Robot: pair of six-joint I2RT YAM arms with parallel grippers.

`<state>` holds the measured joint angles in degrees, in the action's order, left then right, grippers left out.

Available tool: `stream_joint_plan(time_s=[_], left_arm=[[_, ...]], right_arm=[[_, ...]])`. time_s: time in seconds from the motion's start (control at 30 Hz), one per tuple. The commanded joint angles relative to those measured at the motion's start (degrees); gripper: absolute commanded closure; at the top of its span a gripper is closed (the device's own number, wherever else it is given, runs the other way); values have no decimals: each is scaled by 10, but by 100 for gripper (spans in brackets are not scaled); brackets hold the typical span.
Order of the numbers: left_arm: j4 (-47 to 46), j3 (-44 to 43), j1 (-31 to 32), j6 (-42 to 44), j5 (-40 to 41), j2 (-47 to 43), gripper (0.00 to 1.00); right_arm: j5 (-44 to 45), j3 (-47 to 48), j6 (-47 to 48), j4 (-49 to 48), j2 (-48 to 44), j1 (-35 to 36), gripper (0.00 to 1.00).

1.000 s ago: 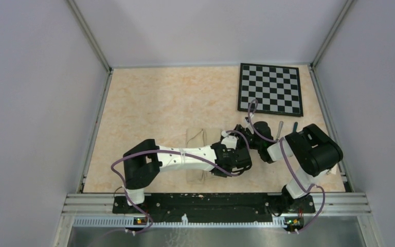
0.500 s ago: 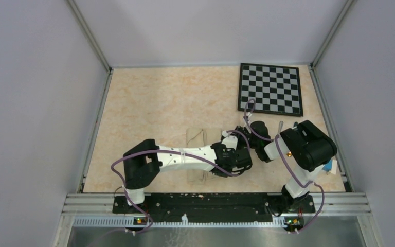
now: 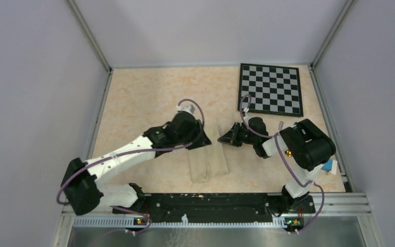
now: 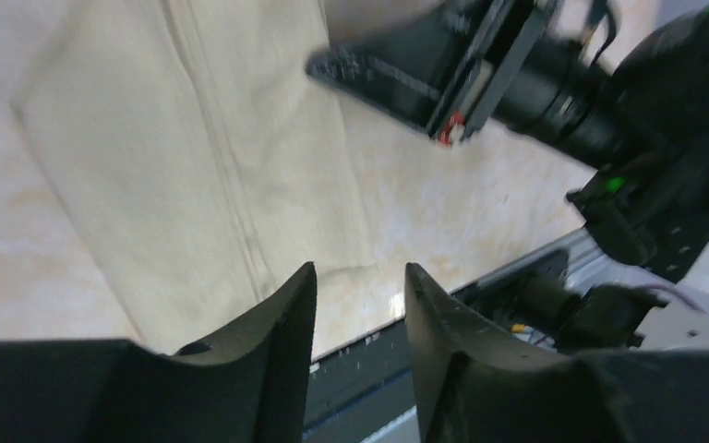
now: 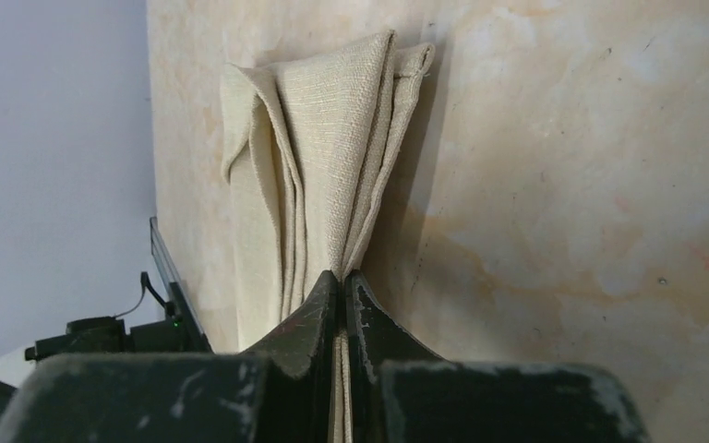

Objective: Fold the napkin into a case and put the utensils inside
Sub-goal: Pass from the left arm to the right, then fold the 2/3-rectangle-folded napkin at the center of the board.

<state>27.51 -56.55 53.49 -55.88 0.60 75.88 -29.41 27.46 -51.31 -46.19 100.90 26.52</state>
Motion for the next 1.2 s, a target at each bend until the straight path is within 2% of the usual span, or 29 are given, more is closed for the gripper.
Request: stream_joint_plan(time_s=[0.0,0.03,0.13,0.27,0.57,0.77,0.93,1.03,1.17], left_arm=[[-172,102,-114,19,-104,-66,66],[-194,119,-143,22,-117,-63,75],[-251,131,-199,40,-154,-31,90],[-320,123,-221,51,-159,42,99],[-409,88,-244,59,-188,228,100],[-427,77,-245,55,-185,279,100],[-442,97,-245,54,-187,278,100],[-453,106,-245,56,-192,277,100],[-456,112,-244,72,-194,270,100]], right_arm=[[20,27,60,42,-26,4,100],[23,31,68,55,-30,5,100],[35,41,88,91,-45,4,100],[55,60,116,151,-68,5,100],[100,120,155,266,-101,25,100],[157,179,157,330,-98,80,100],[190,197,47,310,-67,121,100],[192,190,-57,249,-38,139,100],[238,151,-200,142,-11,159,100]])
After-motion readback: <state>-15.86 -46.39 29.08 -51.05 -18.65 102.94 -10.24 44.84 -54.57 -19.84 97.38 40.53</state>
